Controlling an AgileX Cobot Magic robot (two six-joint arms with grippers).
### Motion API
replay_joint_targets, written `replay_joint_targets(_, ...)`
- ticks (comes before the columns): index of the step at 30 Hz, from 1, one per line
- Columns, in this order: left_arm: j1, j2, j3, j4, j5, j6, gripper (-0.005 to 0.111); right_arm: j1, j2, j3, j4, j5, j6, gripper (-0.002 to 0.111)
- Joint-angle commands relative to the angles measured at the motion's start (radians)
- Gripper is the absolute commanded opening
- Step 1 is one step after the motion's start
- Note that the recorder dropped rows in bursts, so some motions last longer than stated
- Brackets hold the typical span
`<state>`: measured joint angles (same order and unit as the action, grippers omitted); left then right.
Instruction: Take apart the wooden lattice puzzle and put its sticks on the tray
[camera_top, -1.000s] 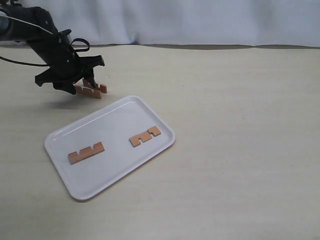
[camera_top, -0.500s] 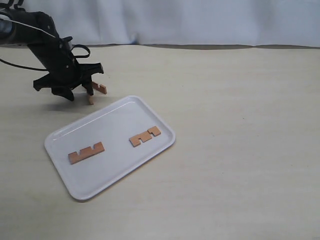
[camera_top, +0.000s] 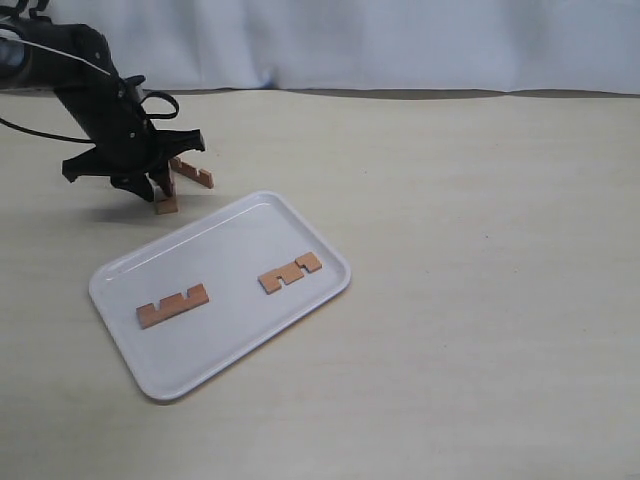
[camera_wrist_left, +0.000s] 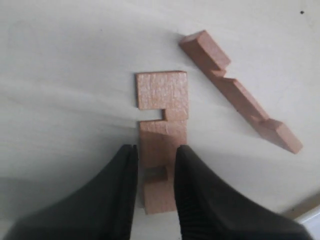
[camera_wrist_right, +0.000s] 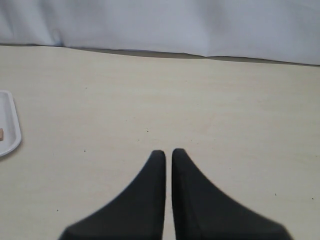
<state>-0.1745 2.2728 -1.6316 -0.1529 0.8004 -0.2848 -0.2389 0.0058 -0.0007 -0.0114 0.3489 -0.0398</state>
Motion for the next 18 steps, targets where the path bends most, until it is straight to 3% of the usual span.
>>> replay_joint_targets(1, -0.001, 0.003, 0.001, 0.052, 0.018, 0.001, 0.025, -0.004, -0.006, 0.001, 0.0, -0.003, 0.002, 0.004)
replay_joint_targets(18, -0.005, -0.012, 0.001, 0.063, 0.045, 0.107, 0.025, -0.004, -0.006, 0.001, 0.003, -0.003, 0.002, 0.004)
